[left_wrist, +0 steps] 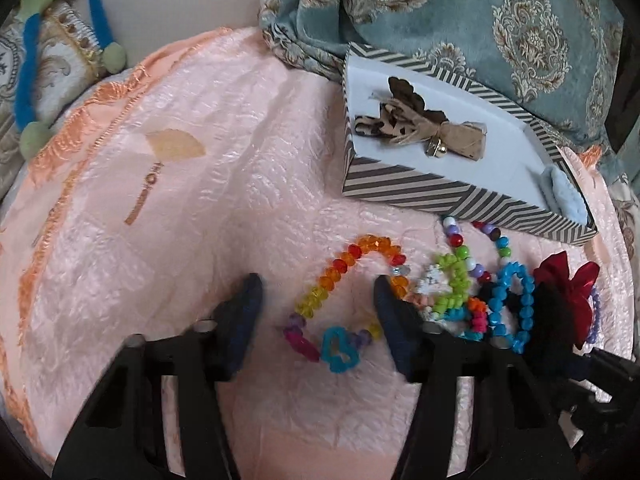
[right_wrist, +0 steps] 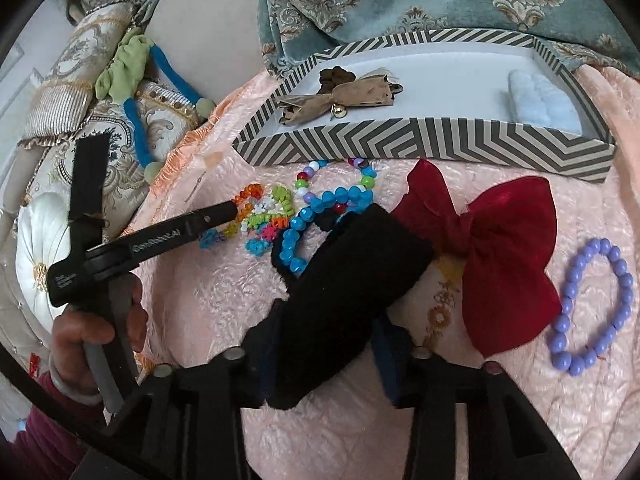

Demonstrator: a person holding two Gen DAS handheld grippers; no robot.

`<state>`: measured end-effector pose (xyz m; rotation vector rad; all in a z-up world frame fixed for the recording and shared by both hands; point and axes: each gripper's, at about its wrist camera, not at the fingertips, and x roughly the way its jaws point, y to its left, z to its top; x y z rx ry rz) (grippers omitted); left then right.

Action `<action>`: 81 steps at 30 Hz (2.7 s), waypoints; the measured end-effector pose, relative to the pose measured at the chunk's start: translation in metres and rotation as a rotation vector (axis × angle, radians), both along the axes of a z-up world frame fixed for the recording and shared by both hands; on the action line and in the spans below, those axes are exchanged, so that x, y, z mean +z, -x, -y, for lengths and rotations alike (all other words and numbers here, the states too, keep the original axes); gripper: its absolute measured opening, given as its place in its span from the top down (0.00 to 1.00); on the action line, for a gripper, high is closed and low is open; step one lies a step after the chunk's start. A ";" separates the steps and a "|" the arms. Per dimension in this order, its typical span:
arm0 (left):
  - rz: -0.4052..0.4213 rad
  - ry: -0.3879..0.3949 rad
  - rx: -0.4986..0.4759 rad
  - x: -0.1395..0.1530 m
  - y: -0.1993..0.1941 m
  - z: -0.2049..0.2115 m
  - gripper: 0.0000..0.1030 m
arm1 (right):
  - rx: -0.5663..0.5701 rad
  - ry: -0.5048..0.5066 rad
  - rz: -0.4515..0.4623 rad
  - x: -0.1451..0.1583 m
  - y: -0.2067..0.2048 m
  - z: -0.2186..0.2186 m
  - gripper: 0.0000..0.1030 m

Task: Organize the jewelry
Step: 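Grasp the black hair band with right tool while left tool grasps rainbow bead bracelet, then carry the black band and rainbow bracelet into the tray and release both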

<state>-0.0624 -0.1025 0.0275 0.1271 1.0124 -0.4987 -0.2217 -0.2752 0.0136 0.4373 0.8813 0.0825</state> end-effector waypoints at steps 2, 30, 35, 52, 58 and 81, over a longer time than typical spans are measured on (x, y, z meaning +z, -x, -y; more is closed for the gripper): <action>-0.007 0.002 -0.007 -0.005 -0.001 0.000 0.74 | 0.009 0.004 0.008 0.001 0.000 0.000 0.77; 0.165 0.086 -0.011 0.117 0.075 -0.013 0.92 | -0.009 0.025 0.195 0.079 0.062 0.020 0.87; 0.193 0.078 -0.030 0.129 0.083 0.000 0.92 | -0.029 0.029 0.219 0.090 0.068 0.029 0.87; 0.242 0.028 -0.072 0.144 0.087 0.052 0.92 | -0.080 0.067 0.238 0.107 0.070 0.063 0.87; 0.250 0.022 -0.091 0.148 0.081 0.074 0.92 | -0.100 0.082 0.239 0.113 0.065 0.081 0.87; 0.154 0.059 -0.121 0.117 0.031 0.167 0.92 | -0.139 0.136 0.187 0.111 0.013 0.137 0.87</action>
